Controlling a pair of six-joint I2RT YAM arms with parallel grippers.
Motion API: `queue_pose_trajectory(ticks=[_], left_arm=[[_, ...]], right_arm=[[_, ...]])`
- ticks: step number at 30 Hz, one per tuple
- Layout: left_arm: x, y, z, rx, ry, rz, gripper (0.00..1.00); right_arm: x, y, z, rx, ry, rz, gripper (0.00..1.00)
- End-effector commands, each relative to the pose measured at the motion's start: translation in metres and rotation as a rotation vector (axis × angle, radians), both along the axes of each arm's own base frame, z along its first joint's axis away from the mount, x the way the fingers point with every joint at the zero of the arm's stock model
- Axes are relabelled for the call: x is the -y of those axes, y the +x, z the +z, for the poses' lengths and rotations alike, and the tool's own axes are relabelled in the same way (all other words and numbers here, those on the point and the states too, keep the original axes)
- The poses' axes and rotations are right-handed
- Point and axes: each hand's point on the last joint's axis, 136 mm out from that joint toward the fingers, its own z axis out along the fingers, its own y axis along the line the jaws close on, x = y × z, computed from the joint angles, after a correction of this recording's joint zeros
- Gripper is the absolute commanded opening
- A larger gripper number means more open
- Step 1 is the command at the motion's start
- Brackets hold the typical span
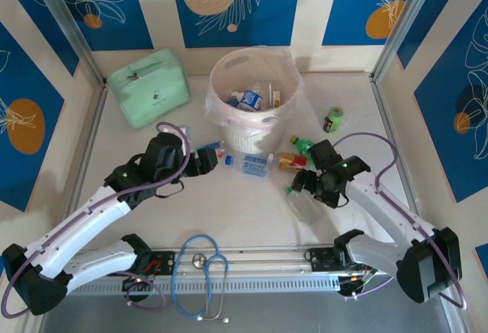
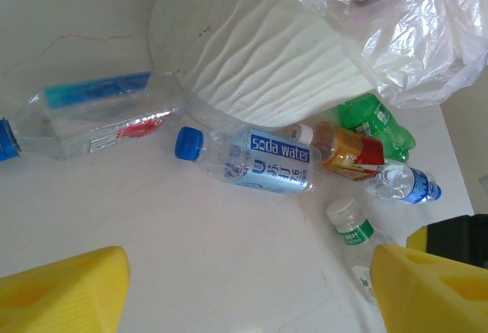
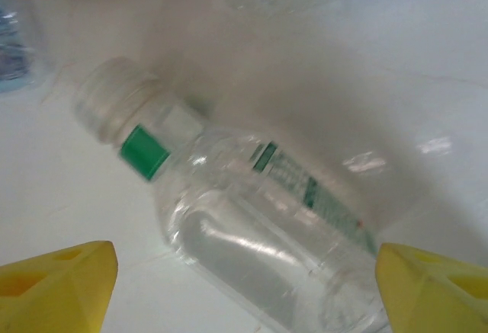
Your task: Put the plastic bottles in the bin
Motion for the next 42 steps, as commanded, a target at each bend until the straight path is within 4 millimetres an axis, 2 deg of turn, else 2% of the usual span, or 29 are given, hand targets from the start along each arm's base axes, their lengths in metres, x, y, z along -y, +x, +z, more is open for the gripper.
queue_pose_trajectory(ticks=[1, 3, 13, 27, 35, 38, 42], left_arm=[[-0.001, 0.001, 0.005, 0.007, -0.017, 0.006, 0.83], [-0.002, 0.0, 0.004, 0.005, -0.012, 0.009, 0.83], [-0.001, 0.001, 0.004, 0.005, -0.018, 0.009, 0.83], [-0.003, 0.001, 0.005, 0.01, -0.014, 0.013, 0.83], [-0.006, 0.002, 0.006, 0.017, -0.005, 0.023, 0.84], [-0.007, 0.003, 0.005, 0.015, -0.002, 0.029, 0.84], [-0.007, 0.005, 0.003, 0.011, -0.002, 0.035, 0.84]], right_arm=[[0.007, 0.001, -0.013, -0.006, -0.089, 0.062, 0.88], [-0.003, 0.002, -0.018, -0.002, -0.082, 0.11, 0.88], [-0.014, -0.011, -0.039, -0.084, -0.172, 0.191, 0.87], [-0.02, -0.024, -0.057, -0.133, -0.237, 0.214, 0.72], [-0.023, -0.025, -0.047, -0.101, -0.222, 0.228, 0.6], [-0.028, -0.024, -0.036, -0.06, -0.183, 0.24, 0.58], [-0.03, -0.023, -0.011, 0.008, -0.131, 0.239, 0.55]])
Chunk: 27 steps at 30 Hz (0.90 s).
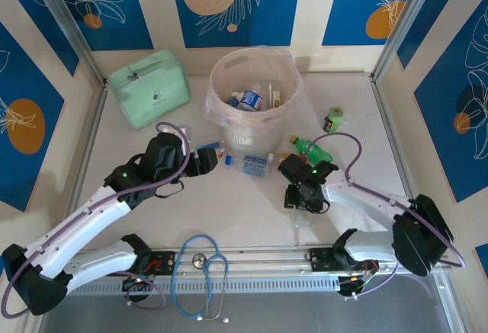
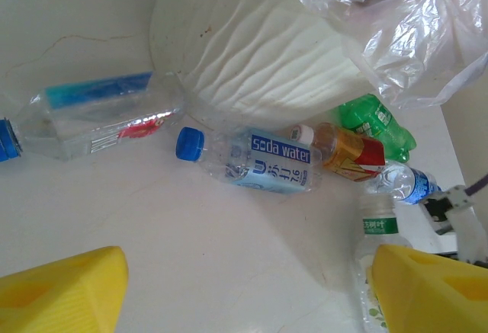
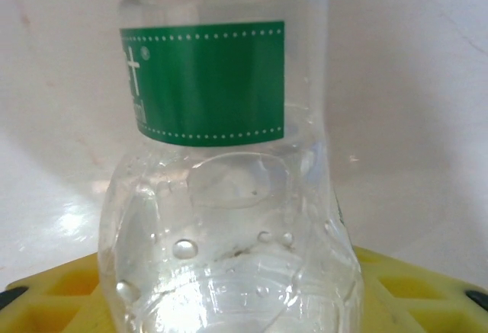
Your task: Put the plastic bottles in the bin
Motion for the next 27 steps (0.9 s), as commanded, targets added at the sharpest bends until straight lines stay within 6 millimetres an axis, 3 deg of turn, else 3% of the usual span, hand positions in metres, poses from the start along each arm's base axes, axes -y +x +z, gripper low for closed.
queue_pose_trajectory(ticks=[1, 4, 7, 12, 15, 18, 23, 27], left_arm=[[-0.005, 0.003, 0.003, 0.009, -0.004, 0.028, 0.84], [-0.007, 0.005, 0.003, 0.008, -0.005, 0.04, 0.84], [-0.011, 0.006, 0.006, 0.015, -0.008, 0.059, 0.84], [-0.018, 0.008, 0.009, 0.026, -0.011, 0.092, 0.85], [-0.022, 0.008, 0.007, 0.017, -0.012, 0.109, 0.85], [-0.023, 0.006, 0.003, 0.005, -0.016, 0.116, 0.85], [-0.027, 0.005, -0.001, -0.016, -0.019, 0.127, 0.85], [-0.031, 0.004, -0.001, -0.019, -0.025, 0.135, 0.85]], right_arm=[[0.0, -0.003, 0.025, 0.041, 0.041, -0.001, 0.54], [-0.001, -0.002, 0.056, 0.104, 0.094, 0.004, 0.53], [0.002, 0.002, 0.099, 0.201, 0.147, 0.009, 0.52], [0.007, 0.024, 0.196, 0.425, 0.224, 0.018, 0.52], [-0.006, 0.04, 0.259, 0.594, 0.329, 0.074, 0.53], [-0.021, 0.062, 0.31, 0.702, 0.386, 0.125, 0.53], [-0.035, 0.108, 0.373, 0.837, 0.398, 0.185, 0.53], [-0.04, 0.148, 0.395, 0.859, 0.412, 0.182, 0.52]])
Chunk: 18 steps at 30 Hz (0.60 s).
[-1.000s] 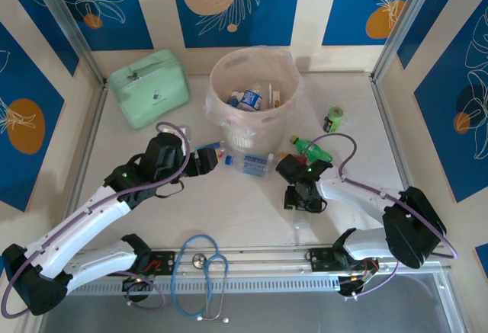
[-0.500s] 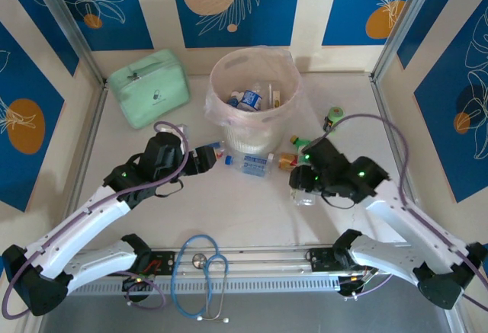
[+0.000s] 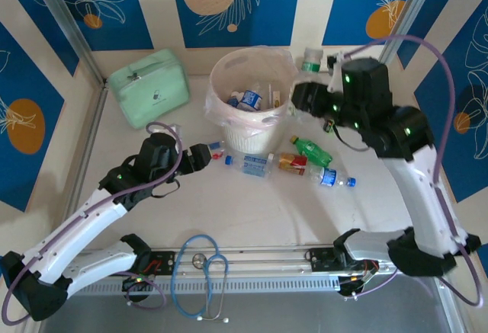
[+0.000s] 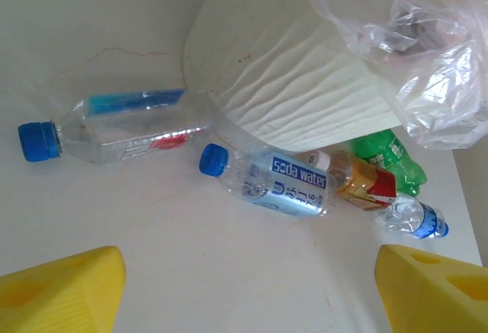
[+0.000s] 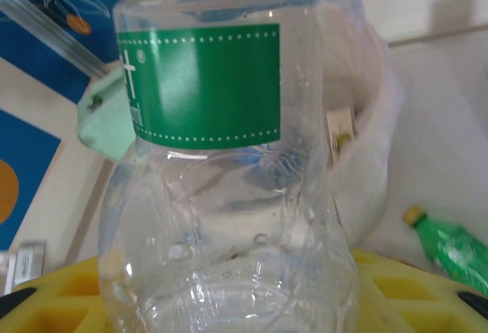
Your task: Put the plastic bottles in the bin
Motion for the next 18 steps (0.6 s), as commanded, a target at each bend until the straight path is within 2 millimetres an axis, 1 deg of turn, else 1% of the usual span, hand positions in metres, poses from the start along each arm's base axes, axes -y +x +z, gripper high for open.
queue_pose_trajectory(ticks=[1, 5, 8, 13, 18], left_arm=[[-0.009, -0.003, -0.002, -0.014, -0.006, 0.023, 0.85], [-0.012, -0.003, -0.006, -0.025, -0.008, 0.028, 0.85], [-0.013, -0.002, -0.008, -0.031, -0.01, 0.031, 0.85], [-0.015, -0.002, -0.013, -0.043, -0.011, 0.035, 0.85], [-0.017, -0.001, -0.017, -0.051, -0.011, 0.04, 0.85]], right_arm=[[-0.01, 0.025, 0.013, 0.037, -0.016, 0.059, 0.52], [-0.018, 0.055, 0.015, 0.052, -0.031, 0.05, 0.52], [-0.021, 0.072, 0.011, 0.048, -0.054, 0.037, 0.52], [-0.022, 0.099, -0.005, 0.025, -0.094, 0.015, 0.52], [-0.027, 0.117, -0.022, -0.004, -0.116, 0.014, 0.52]])
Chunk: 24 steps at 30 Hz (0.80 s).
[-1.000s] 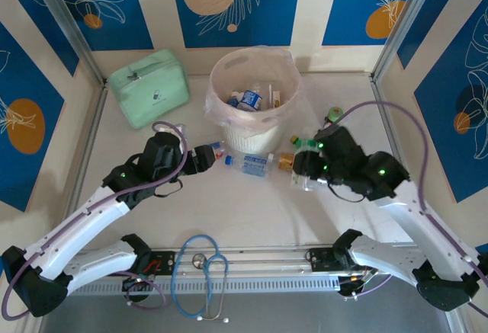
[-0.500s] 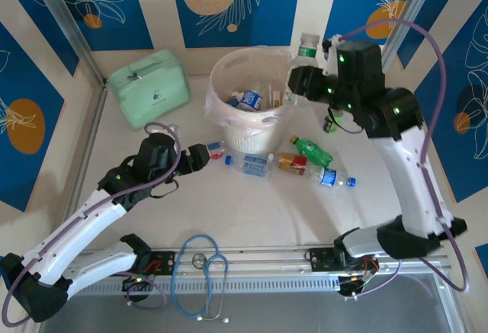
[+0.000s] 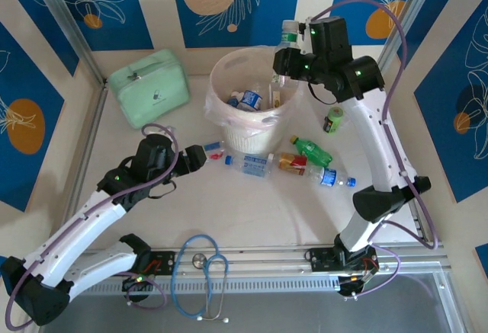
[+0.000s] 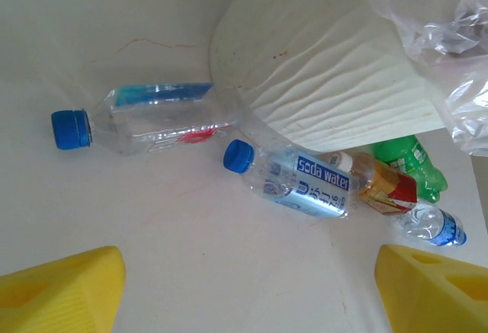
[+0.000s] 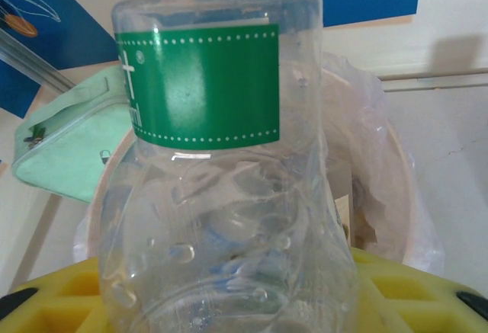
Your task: Put the plastic bottles in the bin
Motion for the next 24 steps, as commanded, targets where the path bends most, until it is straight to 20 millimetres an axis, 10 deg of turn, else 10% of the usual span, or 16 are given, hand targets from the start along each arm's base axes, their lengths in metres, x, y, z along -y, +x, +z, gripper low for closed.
queue_pose_trajectory(ticks=[1, 13, 24], left_arm=[[-0.003, -0.002, -0.004, -0.02, -0.016, 0.006, 0.85], [-0.008, -0.004, -0.008, -0.028, -0.018, 0.02, 0.85], [-0.011, -0.005, -0.01, -0.033, -0.032, 0.027, 0.85]], right_arm=[[0.0, 0.011, 0.001, 0.025, -0.019, 0.002, 0.52], [-0.009, 0.026, -0.043, -0.058, -0.085, -0.007, 0.64], [0.001, 0.013, -0.022, -0.023, -0.06, -0.04, 0.81]])
